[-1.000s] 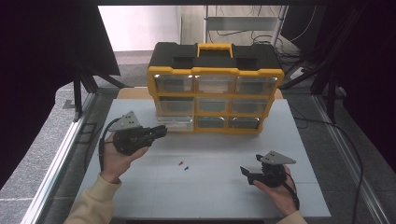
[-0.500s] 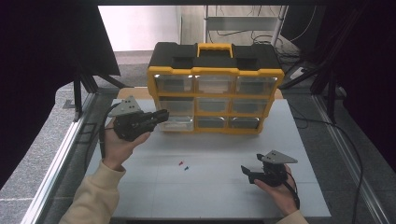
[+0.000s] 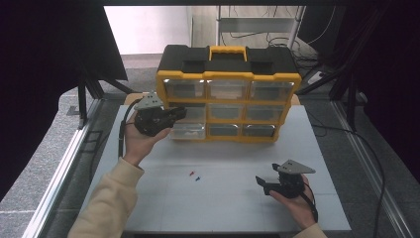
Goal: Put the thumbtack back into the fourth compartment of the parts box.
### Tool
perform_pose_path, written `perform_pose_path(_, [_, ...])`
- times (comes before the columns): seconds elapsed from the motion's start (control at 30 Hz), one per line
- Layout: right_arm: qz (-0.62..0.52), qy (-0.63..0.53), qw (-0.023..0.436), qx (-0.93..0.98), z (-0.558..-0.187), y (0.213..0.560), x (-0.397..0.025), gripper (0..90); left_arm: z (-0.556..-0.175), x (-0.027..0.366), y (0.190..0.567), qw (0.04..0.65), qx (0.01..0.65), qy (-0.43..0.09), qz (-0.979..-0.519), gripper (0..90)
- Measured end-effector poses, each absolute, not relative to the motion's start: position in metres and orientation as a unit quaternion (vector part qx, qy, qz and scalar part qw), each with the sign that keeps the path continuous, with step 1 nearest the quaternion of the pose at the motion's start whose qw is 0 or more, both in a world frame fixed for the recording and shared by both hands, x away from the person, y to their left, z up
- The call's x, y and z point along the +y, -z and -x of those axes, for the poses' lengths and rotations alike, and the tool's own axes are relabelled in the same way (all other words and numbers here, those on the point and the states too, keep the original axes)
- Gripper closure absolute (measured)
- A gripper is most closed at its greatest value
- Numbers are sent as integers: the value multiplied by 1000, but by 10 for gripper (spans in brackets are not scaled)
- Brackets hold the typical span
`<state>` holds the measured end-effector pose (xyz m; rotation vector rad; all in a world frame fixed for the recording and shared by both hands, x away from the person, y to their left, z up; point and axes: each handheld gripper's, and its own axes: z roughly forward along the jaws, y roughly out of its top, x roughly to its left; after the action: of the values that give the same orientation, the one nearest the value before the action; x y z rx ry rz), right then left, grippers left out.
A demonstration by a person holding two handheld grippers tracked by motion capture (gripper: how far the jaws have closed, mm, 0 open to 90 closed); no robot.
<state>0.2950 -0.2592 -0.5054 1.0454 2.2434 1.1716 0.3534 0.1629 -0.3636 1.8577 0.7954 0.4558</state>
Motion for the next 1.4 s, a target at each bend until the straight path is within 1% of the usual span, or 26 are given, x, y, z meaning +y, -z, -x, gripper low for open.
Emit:
perform_pose_path(0.2, [-373,-419,200,803,-295,506,-260,199,-364,163,367,510,347,-178,-766,810])
perform_pose_path(0.23, [-374,-417,202,803,-295,505,-260,199,-364,163,368,513,344,-179,-766,765])
perform_pose_path(0.27, [-374,-418,202,803,-294,505,-260,200,-364,163,368,513,344,-179,-766,676])
perform_pose_path(0.3, [-374,-417,202,803,-294,505,-260,199,-364,163,367,520,335,-176,-766,561])
perform_pose_path(0.37, [-375,-417,202,803,-294,505,-260,199,-361,162,366,517,331,-184,-768,417])
perform_pose_path(0.4, [-375,-417,202,803,-294,505,-260,199,-360,161,366,516,329,-184,-769,417])
perform_pose_path(0.43, [-375,-416,202,803,-294,505,-260,199,-357,162,365,513,329,-181,-772,342])
perform_pose_path(0.5, [-375,-416,202,803,-294,506,-260,199,-356,162,365,511,330,-179,-773,310])
perform_pose_path(0.57, [-374,-417,201,803,-294,506,-260,200,-353,164,365,512,332,-173,-774,294])
perform_pose_path(0.7, [-375,-419,197,803,-294,505,-260,200,-340,171,366,521,328,-165,-771,302])
perform_pose_path(0.77, [-374,-418,198,804,-294,506,-260,200,-329,174,367,518,321,-158,-777,295])
perform_pose_path(0.87, [-373,-418,198,804,-294,506,-259,200,-322,175,370,516,317,-151,-781,279])
perform_pose_path(1.27, [-377,-416,202,803,-294,506,-260,200,-291,177,388,509,300,-156,-792,283])
perform_pose_path(1.4, [-376,-417,203,802,-294,506,-260,200,-284,175,394,504,293,-146,-799,286])
